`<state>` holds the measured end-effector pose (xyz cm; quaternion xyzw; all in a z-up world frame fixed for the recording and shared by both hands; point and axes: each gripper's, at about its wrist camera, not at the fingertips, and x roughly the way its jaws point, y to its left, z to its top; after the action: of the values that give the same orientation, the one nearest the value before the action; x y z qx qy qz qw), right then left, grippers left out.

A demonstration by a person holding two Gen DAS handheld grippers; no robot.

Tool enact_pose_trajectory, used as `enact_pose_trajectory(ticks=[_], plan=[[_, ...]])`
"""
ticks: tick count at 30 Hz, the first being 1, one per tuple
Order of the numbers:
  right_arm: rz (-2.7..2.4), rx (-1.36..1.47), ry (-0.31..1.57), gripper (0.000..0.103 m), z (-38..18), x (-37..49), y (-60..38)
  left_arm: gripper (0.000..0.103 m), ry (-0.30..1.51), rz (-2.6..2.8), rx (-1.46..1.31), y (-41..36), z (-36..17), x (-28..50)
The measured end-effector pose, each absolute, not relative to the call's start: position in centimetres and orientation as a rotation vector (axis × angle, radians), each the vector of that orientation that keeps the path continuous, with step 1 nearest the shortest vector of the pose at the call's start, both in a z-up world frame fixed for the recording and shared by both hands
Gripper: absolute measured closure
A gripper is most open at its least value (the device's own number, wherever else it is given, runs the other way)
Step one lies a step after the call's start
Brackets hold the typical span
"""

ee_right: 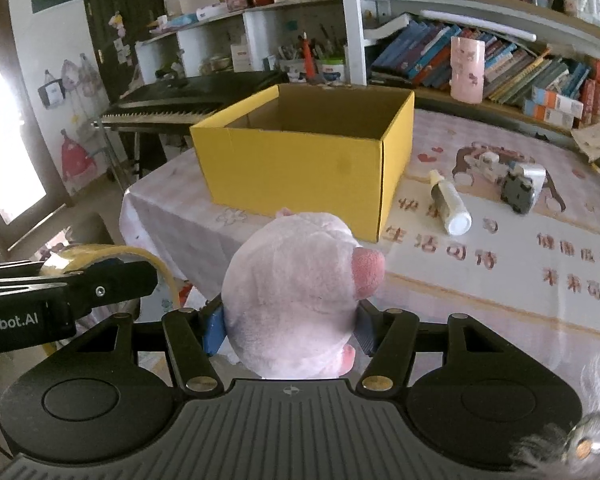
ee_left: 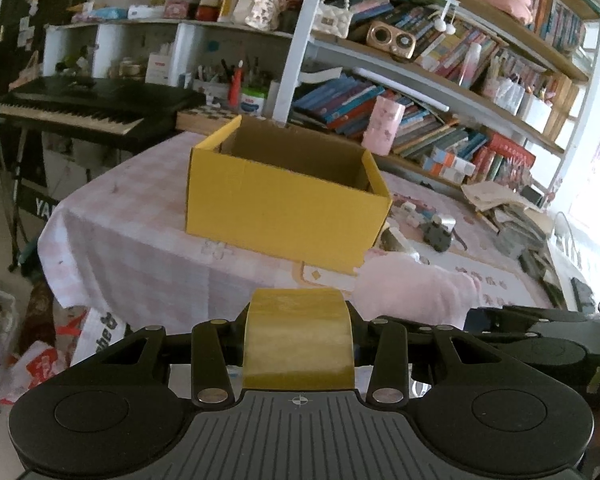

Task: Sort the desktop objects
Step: 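Carry the tape roll and pink pig with both tools toward the yellow box, then lower tape roll and pig into the box and open both tools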

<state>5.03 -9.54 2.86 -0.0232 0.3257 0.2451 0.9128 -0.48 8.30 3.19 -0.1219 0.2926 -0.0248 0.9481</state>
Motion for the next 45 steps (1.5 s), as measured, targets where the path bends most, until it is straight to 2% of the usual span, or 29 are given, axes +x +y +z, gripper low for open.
enact_pose_trajectory(ticks=[20,27,40,45], plan=[[0.535,0.011,0.498,0.045,8.6,18.1,-7.7,0.063,0.386,-0.049,-0.200,11.5,9.2,11.4],[0.572,-0.022,0.482,0.045,9.0,23.6,-5.5,0.063,0.372,-0.058,-0.199,12.2,9.7,16.1],[0.602,-0.193,0.655,0.045,4.7,33.4,-2.0,0.063,0.507,-0.067,-0.148,13.0,6.0,25.1],[0.720,-0.280,0.788,0.045,3.2,36.3,-0.7,0.063,0.587,-0.083,-0.095,12.9,3.9,28.3]])
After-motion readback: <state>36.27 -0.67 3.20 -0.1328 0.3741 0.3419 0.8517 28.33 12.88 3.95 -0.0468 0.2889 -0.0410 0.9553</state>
